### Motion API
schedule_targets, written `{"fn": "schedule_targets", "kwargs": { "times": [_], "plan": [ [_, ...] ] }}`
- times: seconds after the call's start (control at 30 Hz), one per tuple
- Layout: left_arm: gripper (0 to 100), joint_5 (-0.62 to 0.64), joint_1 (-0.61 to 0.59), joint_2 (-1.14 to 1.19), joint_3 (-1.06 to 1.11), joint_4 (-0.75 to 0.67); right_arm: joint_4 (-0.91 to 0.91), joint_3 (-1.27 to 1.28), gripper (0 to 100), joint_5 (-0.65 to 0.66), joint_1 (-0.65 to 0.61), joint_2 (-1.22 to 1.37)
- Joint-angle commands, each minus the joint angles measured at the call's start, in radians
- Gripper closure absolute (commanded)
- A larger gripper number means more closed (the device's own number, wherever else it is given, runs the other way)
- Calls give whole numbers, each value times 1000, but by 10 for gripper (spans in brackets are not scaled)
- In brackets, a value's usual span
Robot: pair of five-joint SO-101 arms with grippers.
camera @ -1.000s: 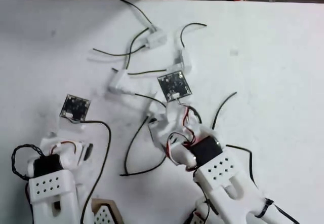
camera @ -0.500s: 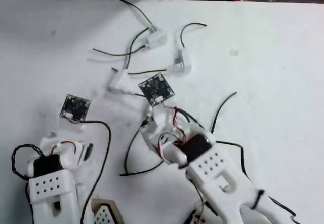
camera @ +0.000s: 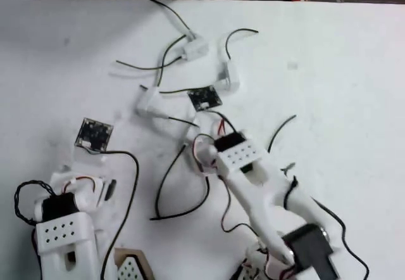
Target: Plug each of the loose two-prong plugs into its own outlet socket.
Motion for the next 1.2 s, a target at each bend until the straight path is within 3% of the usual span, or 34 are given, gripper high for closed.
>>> {"fn": "schedule_targets", "kwargs": {
  "times": [0.0,0.33,0.57,0.73,1.07,1.17],
  "plan": [
    [740,-6,-7,-16,-3,-26,4,-58,719,-9,-42,53],
    [740,-6,-7,-16,-3,-26,4,-104,728,-61,-110,165],
    [740,-6,-7,-16,-3,-26,2,-106,986,-54,-104,58],
    [740,-6,-7,-16,-3,-26,27,-77,982,-43,-104,-145],
    [740,-5,-7,-16,-3,-26,142,-83,981,304,15,-608],
    [740,-5,-7,-16,-3,-26,139,-83,981,324,27,-727]
  ]
}}
